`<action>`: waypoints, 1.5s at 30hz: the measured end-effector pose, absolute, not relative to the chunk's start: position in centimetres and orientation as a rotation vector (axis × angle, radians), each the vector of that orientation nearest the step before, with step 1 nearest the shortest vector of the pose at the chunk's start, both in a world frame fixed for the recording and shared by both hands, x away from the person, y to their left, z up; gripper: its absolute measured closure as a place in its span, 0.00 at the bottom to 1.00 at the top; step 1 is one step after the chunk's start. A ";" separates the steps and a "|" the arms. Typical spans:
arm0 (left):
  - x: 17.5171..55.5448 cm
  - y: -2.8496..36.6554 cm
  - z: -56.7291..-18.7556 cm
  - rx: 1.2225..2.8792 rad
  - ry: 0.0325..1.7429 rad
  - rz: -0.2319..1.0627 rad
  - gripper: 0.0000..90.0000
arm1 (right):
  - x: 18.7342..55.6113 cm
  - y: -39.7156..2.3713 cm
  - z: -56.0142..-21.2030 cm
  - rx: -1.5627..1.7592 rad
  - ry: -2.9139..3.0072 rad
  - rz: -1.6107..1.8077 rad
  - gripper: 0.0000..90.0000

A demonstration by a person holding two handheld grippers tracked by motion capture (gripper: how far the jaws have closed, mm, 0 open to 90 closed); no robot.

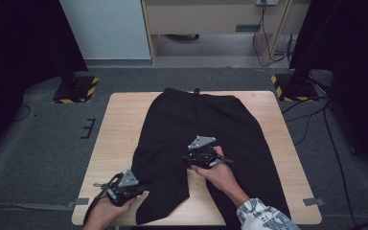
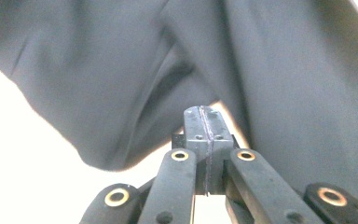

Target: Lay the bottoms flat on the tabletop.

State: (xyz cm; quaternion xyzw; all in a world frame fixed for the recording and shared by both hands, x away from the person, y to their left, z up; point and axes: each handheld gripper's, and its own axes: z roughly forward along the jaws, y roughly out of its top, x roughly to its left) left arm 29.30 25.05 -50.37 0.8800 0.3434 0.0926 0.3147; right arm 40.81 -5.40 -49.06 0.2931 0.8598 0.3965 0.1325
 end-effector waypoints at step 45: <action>28.4 29.4 -48.9 2.080 0.967 0.287 0.44 | 40.7 -0.6 -50.9 0.749 2.597 1.061 0.59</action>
